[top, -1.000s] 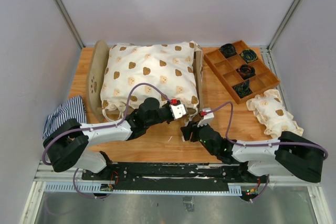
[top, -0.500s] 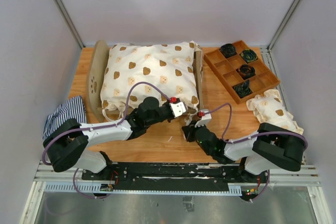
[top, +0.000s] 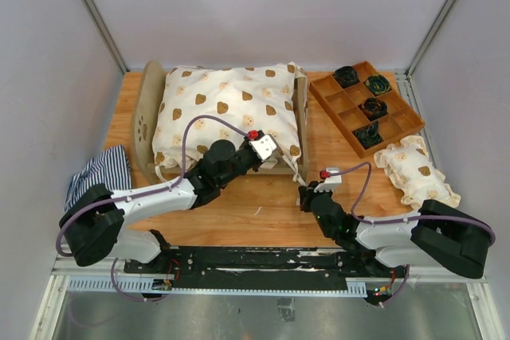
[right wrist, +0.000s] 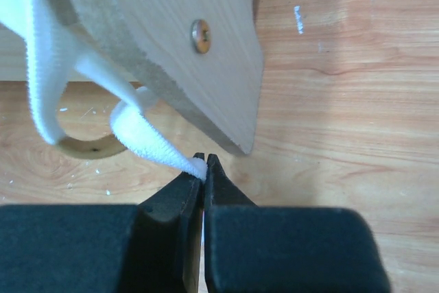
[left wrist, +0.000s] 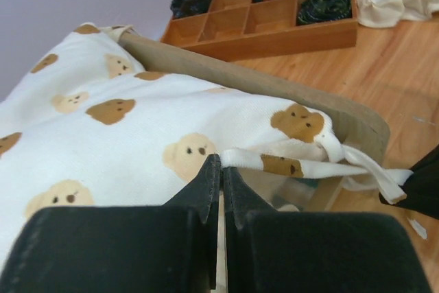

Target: Set up the pet bed

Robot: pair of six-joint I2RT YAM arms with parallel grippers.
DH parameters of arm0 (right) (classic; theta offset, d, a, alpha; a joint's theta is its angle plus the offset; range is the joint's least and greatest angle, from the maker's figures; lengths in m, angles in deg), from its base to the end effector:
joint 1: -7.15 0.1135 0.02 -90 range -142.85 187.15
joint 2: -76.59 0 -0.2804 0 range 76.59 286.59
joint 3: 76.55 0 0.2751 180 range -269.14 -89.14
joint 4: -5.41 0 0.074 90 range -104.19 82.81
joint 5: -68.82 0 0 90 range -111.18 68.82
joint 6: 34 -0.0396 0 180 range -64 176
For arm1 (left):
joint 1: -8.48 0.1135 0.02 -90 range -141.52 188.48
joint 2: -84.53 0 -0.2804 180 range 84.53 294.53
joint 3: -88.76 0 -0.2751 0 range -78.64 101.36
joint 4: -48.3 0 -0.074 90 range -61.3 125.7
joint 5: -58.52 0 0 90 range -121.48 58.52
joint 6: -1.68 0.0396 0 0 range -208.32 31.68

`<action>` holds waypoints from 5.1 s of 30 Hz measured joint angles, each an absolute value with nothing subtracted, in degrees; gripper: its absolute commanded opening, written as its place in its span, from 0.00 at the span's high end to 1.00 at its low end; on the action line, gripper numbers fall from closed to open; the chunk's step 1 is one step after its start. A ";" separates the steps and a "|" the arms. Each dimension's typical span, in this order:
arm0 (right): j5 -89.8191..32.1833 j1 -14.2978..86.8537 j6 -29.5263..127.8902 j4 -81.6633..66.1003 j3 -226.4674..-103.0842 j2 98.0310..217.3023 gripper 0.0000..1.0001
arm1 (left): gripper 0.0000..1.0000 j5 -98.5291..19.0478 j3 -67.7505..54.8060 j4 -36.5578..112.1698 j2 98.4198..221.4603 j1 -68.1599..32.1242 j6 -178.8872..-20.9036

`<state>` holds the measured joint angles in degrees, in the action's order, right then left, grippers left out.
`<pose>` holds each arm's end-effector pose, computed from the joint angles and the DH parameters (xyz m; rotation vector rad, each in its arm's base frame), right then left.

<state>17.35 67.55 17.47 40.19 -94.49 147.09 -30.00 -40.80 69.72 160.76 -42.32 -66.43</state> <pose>0.1171 0.1562 0.1273 0.1088 1.8487 0.5873 0.1994 -0.2429 0.2575 0.9675 1.3484 -0.3630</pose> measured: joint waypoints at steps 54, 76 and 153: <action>13.78 56.73 17.08 30.46 -94.99 139.13 1.00 | 1.00 -28.87 -52.21 46.44 146.14 -39.53 -98.93; 8.19 54.57 30.74 13.68 -101.44 119.79 1.00 | 1.00 -16.63 -52.53 38.69 148.54 -32.82 -113.24; 17.96 70.18 42.87 -3.66 -136.45 156.33 1.00 | 0.96 -18.59 -51.00 28.78 135.43 -27.20 -118.05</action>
<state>17.96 70.18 42.87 -3.66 -136.45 156.33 -18.59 -51.00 28.78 135.43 -27.20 -118.05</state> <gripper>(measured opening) 0.014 0.286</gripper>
